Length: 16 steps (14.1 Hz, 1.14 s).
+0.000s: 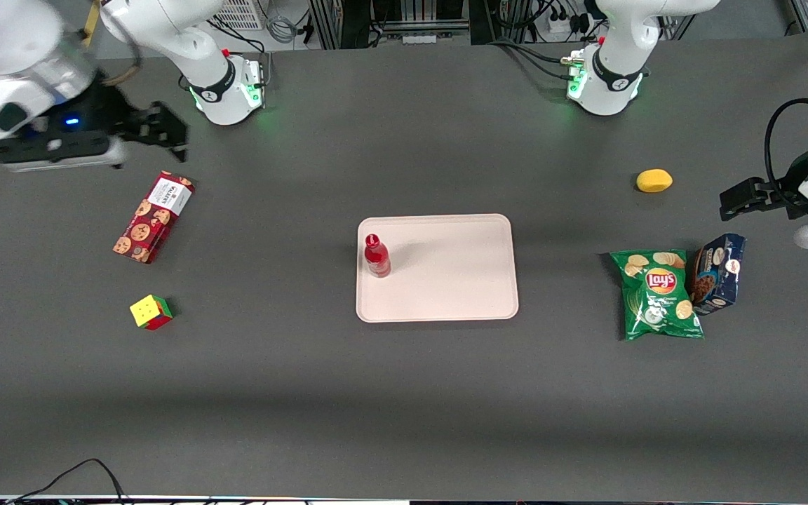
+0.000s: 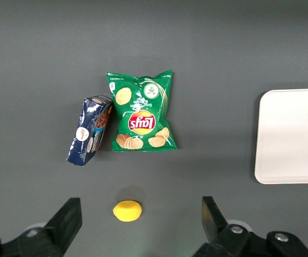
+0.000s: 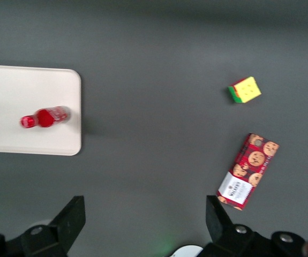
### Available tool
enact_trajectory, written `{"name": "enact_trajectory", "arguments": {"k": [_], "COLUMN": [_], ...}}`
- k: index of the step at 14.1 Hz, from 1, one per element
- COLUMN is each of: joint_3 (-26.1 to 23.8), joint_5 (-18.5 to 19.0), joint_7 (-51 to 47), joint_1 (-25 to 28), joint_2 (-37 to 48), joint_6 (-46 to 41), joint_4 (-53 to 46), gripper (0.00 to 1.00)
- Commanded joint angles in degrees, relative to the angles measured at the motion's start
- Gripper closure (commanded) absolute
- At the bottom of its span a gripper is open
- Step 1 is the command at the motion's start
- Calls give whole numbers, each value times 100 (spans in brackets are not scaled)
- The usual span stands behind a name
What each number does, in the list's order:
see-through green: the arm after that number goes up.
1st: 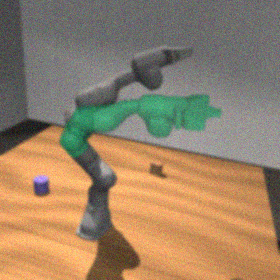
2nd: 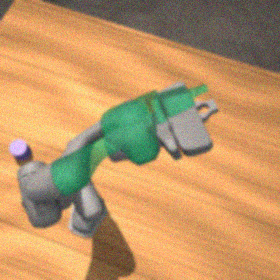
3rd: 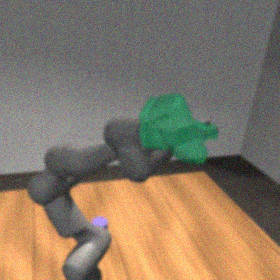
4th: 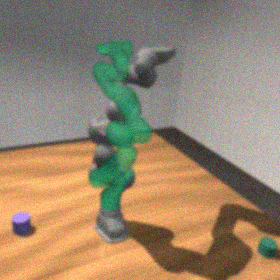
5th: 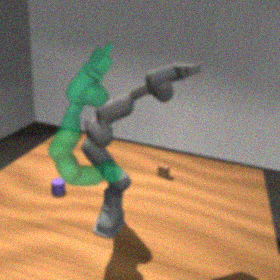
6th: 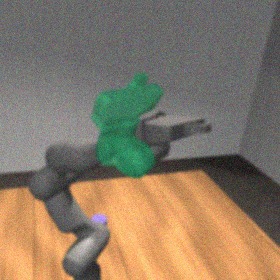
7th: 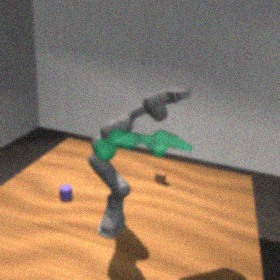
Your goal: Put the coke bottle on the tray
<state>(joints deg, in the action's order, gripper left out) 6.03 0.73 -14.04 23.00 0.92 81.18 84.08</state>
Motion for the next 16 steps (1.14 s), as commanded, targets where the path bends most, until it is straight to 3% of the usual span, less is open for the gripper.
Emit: {"name": "enact_trajectory", "arguments": {"k": [1,7,16], "joint_3": [-94,-59,-76], "joint_5": [-47,23,138], "joint_7": [542,551,542], "joint_1": [-988,-1763,-2071], "joint_2": [6,-346,-373], "joint_6": [56,144,109], "joint_4": [205,188,82], "gripper": [0,0,0]}}
